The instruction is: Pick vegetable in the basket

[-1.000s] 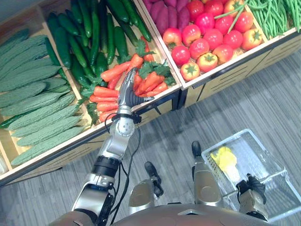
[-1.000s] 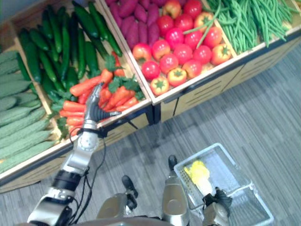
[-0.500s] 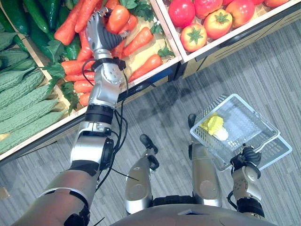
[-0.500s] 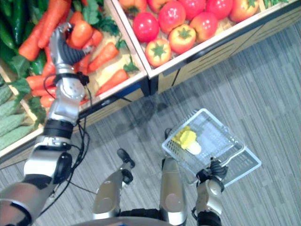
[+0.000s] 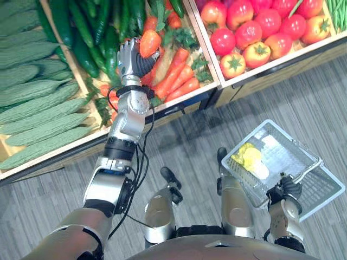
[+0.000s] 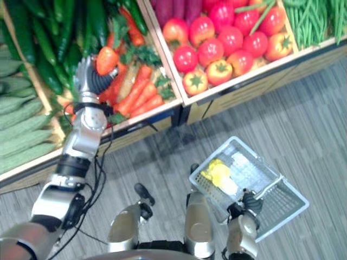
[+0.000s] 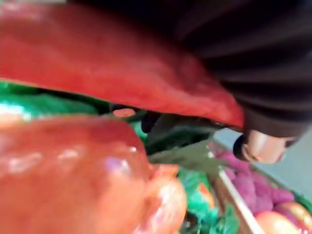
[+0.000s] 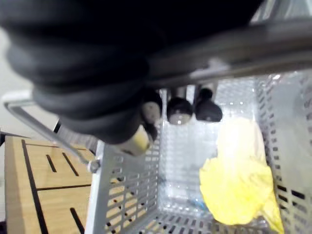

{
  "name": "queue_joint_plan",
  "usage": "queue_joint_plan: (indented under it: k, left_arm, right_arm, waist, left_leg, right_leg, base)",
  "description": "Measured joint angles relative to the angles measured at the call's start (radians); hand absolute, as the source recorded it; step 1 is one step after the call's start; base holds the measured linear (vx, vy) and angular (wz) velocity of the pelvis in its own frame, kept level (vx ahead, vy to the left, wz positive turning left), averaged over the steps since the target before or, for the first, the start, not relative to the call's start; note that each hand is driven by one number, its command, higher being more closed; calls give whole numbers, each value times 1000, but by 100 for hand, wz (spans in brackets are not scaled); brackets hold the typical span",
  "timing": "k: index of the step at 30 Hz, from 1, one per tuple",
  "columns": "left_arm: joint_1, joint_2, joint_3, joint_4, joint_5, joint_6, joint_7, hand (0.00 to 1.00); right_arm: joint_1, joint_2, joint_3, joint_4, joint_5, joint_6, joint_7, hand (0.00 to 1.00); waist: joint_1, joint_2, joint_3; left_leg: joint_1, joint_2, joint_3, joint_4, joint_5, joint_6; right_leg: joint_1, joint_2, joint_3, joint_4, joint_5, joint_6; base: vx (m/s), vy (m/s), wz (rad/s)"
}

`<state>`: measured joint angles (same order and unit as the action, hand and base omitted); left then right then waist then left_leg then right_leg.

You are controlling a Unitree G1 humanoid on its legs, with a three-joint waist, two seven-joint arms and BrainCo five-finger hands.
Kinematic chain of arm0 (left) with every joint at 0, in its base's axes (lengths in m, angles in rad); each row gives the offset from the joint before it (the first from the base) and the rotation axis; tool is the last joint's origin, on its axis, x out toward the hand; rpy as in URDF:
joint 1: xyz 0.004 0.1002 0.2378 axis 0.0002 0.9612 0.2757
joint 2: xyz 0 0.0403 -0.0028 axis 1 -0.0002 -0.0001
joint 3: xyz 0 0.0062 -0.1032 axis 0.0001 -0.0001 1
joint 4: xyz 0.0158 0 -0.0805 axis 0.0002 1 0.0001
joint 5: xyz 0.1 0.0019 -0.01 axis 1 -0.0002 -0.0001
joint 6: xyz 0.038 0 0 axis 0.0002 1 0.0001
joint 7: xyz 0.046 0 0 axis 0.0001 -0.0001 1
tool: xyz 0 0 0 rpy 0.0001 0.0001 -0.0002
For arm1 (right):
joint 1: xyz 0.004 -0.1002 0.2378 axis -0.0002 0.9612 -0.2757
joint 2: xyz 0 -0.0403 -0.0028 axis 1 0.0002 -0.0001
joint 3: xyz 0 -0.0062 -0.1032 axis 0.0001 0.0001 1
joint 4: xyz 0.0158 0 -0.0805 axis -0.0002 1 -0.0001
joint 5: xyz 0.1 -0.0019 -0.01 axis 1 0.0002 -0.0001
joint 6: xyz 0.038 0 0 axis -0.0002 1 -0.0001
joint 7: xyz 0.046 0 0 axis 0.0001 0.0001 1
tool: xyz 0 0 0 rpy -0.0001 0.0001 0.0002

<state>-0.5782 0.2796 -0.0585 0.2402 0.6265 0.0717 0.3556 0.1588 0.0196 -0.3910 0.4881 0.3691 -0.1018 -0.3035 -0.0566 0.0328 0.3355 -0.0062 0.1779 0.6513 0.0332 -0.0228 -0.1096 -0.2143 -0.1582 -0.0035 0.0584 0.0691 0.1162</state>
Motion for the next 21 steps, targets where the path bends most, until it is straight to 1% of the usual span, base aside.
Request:
queue_joint_plan:
  k: [1,3,4,6,7,8,9,10,11,12,13,14,15,16,17,18,19,20,21]
  left_arm:
    - [24,0,0,-26,26,-1,1,100]
    - [50,0,-6,-81,59,-15,6,100]
    - [50,0,-15,-88,71,-16,11,100]
    - [59,-1,-58,-123,75,-20,22,100]
    - [71,-1,-64,-142,75,-23,25,100]
    - [106,-2,-70,-177,75,-37,37,100]
    - [148,-2,-74,-207,75,-50,42,100]
    - [157,-2,-74,-212,75,-53,43,100]
    - [237,-7,-71,-257,75,-77,42,100]
    - [307,-12,-57,-294,75,-92,41,100]
    - [343,-17,-39,-313,75,-100,40,100]
    - [420,-37,10,-345,75,-106,38,100]
    - [454,-51,35,-356,73,-107,37,100]
    - [519,-97,74,-378,71,-106,35,100]
    - [557,-134,90,-392,71,-106,34,100]
    - [588,-178,86,-406,71,-117,21,100]
    - [605,-203,64,-406,70,-127,9,100]
    - [607,-208,47,-405,69,-129,2,100]
    - [609,-212,15,-404,69,-134,-4,100]
  right_arm:
    - [4,0,-11,25,0,8,7,100]
    - [8,2,-38,57,0,18,14,100]
    - [15,2,-41,57,0,19,14,100]
    - [45,10,-57,47,0,21,13,100]
    - [50,16,-59,39,0,21,12,100]
    - [55,23,-58,23,0,21,11,100]
    - [55,26,-50,1,0,22,7,100]
    - [54,26,-48,-4,0,23,6,100]
    - [40,15,-21,-41,-1,24,-4,100]
    - [33,-2,-2,-57,-15,24,-8,100]
    - [25,-5,9,-70,-30,24,-8,100]
    - [-3,1,38,-94,-43,22,-7,100]
    - [-7,1,56,-102,-48,22,-5,100]
    - [-14,0,89,-113,-68,23,2,100]
    - [-21,-1,110,-140,-81,23,9,100]
    - [-17,-3,131,-179,-90,23,20,100]
    - [-14,0,152,-205,-102,24,31,100]
    - [-8,-1,169,-221,-103,26,37,100]
    - [6,-1,192,-247,-104,28,47,100]
  waist:
    - [-9,1,-26]
    - [-11,1,-56]
    - [-12,2,-58]
    - [-23,2,-79]
    - [-23,1,-82]
    - [-25,-3,-90]
    - [-28,-5,-99]
    - [-28,-5,-100]
    - [-34,4,-105]
    - [-34,17,-114]
    - [-33,17,-113]
    - [-25,6,-119]
    - [-16,0,-124]
    - [-2,-2,-127]
    - [2,4,-131]
    - [0,17,-139]
    - [-6,28,-145]
    - [-8,29,-145]
    - [-7,29,-145]
  left_leg:
    - [15,-6,-4,-9,0,0]
    - [48,-21,-14,-25,2,3]
    - [58,-25,-21,-31,3,4]
    - [74,-34,-37,-35,4,6]
    - [83,-35,-35,-36,4,6]
    - [102,-37,-25,-41,1,5]
    - [119,-35,11,-39,-4,5]
    - [122,-35,17,-38,-5,5]
    - [139,-31,76,-24,-24,5]
    - [152,-14,133,-16,-29,5]
    - [165,-3,171,-8,-33,4]
    - [197,10,241,18,-48,-8]
    - [216,18,279,38,-59,-17]
    - [254,44,352,74,-64,-22]
    - [270,61,391,96,-64,-22]
    - [292,83,428,118,-66,-24]
    - [300,127,442,184,-66,-24]
    - [299,160,437,244,-65,-23]
    - [298,213,431,347,-53,-5]
  right_leg:
    - [19,-2,-6,-9,-1,1]
    - [52,-9,-7,-15,-4,6]
    - [63,-13,-12,-16,-6,9]
    - [90,-24,-25,-14,-13,18]
    - [95,-24,-23,-12,-14,19]
    - [99,-21,-6,-5,-16,19]
    - [92,-21,-21,2,-18,16]
    - [89,-21,-27,4,-18,14]
    - [61,-60,-197,45,-81,-77]
    - [44,-111,-383,101,-104,-168]
    - [40,-139,-472,129,-102,-201]
    - [30,-189,-612,192,-81,-255]
    - [28,-200,-654,218,-60,-263]
    - [15,-181,-708,249,-55,-253]
    - [13,-156,-718,243,-64,-233]
    - [6,-106,-670,212,-70,-179]
    - [-6,-54,-618,194,-82,-181]
    - [-9,-34,-597,189,-87,-187]
    - [-10,-6,-558,182,-95,-196]
  base:
    - [28,22,7]
    - [2,30,6]
    - [-13,30,20]
    - [-23,26,23]
    - [-35,28,-9]
    - [-36,20,-42]
    - [-44,12,-44]
    - [-58,25,-80]
    - [-24,70,-118]
    - [12,83,-147]
    - [85,60,-174]
    - [104,10,-159]
    - [186,-87,-220]
    - [165,-135,-197]
    - [198,-232,-215]
    - [179,-242,-178]
    - [200,-249,-150]
    - [194,-216,-134]
    - [172,-153,-135]
